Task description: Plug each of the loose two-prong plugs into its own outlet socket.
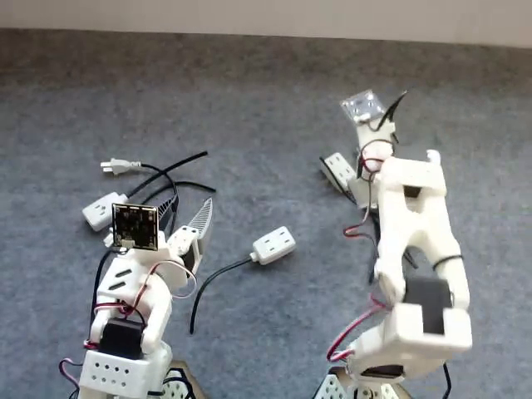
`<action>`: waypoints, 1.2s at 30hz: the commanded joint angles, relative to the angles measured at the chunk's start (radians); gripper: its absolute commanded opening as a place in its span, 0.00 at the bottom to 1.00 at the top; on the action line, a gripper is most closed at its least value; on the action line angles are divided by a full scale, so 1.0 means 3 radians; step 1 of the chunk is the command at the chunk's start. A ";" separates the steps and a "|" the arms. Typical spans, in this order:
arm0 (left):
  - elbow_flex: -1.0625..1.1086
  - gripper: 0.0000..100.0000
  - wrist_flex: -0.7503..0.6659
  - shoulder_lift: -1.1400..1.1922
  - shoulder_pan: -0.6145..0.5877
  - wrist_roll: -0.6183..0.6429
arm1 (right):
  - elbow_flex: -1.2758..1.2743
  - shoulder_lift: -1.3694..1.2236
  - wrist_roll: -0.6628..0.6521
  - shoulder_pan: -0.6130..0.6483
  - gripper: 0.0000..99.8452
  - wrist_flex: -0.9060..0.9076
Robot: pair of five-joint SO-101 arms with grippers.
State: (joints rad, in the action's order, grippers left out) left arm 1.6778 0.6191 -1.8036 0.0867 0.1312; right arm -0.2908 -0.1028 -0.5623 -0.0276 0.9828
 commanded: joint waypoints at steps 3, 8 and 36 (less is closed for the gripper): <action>0.0054 0.21 -0.0087 0.0003 0.0038 -0.0010 | 0.0499 -0.0468 0.0041 -0.0207 0.15 -0.0095; 0.0054 0.21 -0.0087 0.0003 0.0038 -0.0010 | 0.0841 -0.0744 0.0046 -0.0202 0.15 0.0136; 0.0054 0.21 -0.0092 0.0003 0.0038 -0.0010 | 0.1946 -0.0959 0.0235 0.0008 0.09 0.1082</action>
State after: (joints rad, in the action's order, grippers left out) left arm 1.6778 0.6191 -1.8036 0.0867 0.1312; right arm 0.1818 -0.4695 -0.5010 -0.0460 1.2298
